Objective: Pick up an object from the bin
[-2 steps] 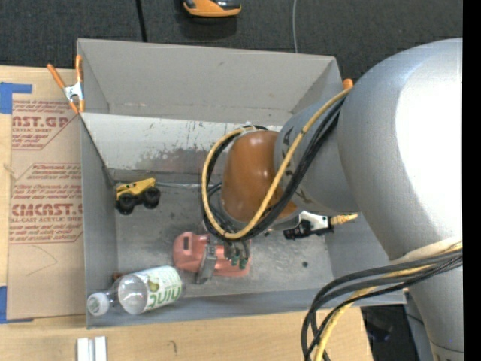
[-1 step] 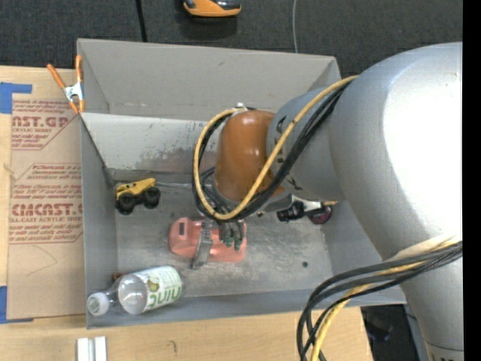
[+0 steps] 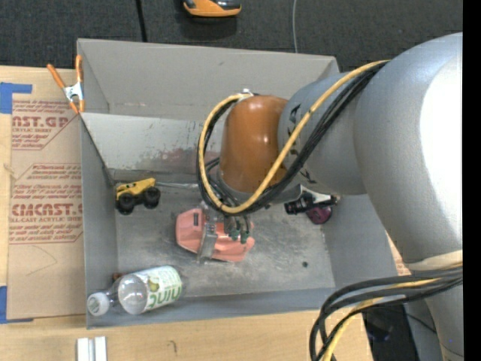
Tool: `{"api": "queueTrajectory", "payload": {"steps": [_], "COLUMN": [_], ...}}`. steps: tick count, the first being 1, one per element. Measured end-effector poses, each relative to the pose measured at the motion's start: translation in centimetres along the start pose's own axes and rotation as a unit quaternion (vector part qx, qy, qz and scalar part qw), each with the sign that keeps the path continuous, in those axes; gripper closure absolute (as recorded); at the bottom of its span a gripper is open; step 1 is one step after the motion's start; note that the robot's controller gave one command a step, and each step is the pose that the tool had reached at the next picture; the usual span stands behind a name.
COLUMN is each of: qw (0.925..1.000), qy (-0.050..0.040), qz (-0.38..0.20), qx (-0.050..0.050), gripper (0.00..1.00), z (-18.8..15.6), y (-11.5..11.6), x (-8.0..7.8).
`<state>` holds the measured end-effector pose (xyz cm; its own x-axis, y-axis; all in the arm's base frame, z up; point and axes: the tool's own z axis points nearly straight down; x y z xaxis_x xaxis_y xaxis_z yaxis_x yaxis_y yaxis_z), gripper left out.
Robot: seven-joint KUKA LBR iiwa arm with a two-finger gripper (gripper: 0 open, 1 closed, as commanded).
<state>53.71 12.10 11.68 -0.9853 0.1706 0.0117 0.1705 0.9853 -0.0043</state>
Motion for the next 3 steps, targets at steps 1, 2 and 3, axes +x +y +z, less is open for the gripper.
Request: {"api": "queueTrajectory", "payload": {"steps": [1, 2, 3], "qw": [0.9991, 0.9932, 0.986], "qy": [-0.0085, -0.0041, -0.0039], "qz": [-0.041, -0.116, -0.167], "qx": [-0.003, -0.001, -0.001], "gripper": [1.0, 1.0, 1.0], "z": [-0.6, 3.1, -3.1], "y": [-0.6, -0.4, -1.6], "x": [-0.4, -2.5, -0.9]}}
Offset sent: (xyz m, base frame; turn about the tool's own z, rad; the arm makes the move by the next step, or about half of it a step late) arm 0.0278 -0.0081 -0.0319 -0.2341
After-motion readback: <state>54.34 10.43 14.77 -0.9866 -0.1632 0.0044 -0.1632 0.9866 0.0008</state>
